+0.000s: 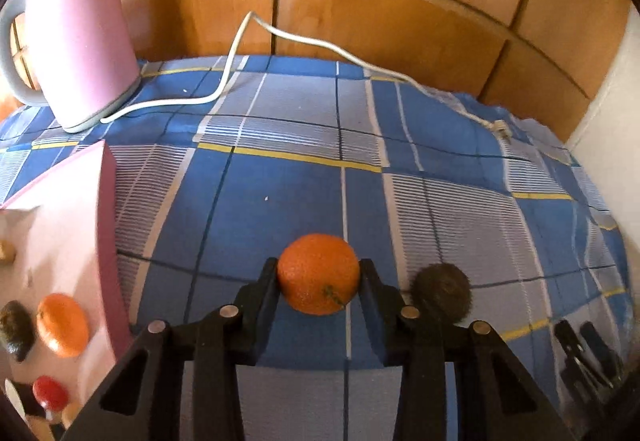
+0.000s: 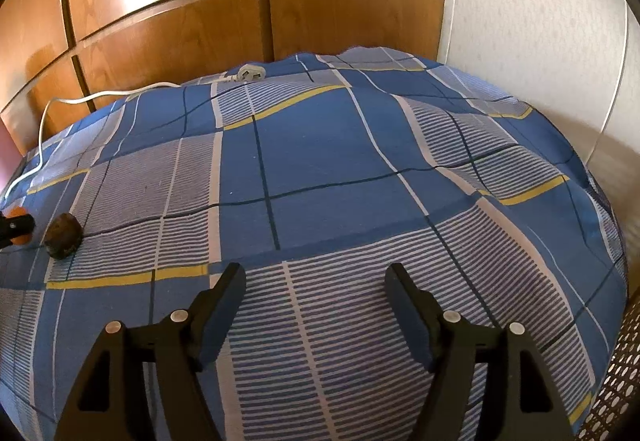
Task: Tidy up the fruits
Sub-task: 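Carry the mandarin into the tray and open the left gripper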
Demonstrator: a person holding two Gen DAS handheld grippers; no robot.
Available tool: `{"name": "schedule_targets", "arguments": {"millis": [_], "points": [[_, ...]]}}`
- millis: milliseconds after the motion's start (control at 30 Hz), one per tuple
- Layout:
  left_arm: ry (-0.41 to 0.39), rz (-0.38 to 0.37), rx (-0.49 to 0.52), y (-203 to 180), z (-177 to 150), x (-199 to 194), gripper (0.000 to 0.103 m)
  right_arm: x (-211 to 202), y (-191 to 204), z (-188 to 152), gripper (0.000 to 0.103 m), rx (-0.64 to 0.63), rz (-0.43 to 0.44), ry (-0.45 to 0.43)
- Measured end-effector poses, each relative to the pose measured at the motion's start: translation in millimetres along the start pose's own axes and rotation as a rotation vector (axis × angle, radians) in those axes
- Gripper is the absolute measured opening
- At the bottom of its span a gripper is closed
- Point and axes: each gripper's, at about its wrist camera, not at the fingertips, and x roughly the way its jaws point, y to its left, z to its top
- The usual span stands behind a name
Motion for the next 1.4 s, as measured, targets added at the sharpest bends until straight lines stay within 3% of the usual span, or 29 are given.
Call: {"name": "schedule_targets", "arguments": {"millis": [267,467,700,933,1400], "points": [[-0.073,-0.011,-0.028,14,-20,-52,0.039,0,0,-1,0.075,0.0,0.001,-0.006],[-0.146,0.008,-0.099,45,-31,-92,0.039,0,1,-1,0.075,-0.003,-0.001,-0.005],[-0.23,0.146,-0.252,107,-43,-129,0.039,0,2,-1,0.075,-0.001,-0.002,-0.007],[-0.222,0.265,-0.351,159,-54,-130,0.04,0,3,-1,0.075,-0.005,-0.012,-0.008],[-0.196,0.303,-0.363,189,-53,-110,0.04,0,4,-1,0.076,-0.018,-0.037,-0.003]]}}
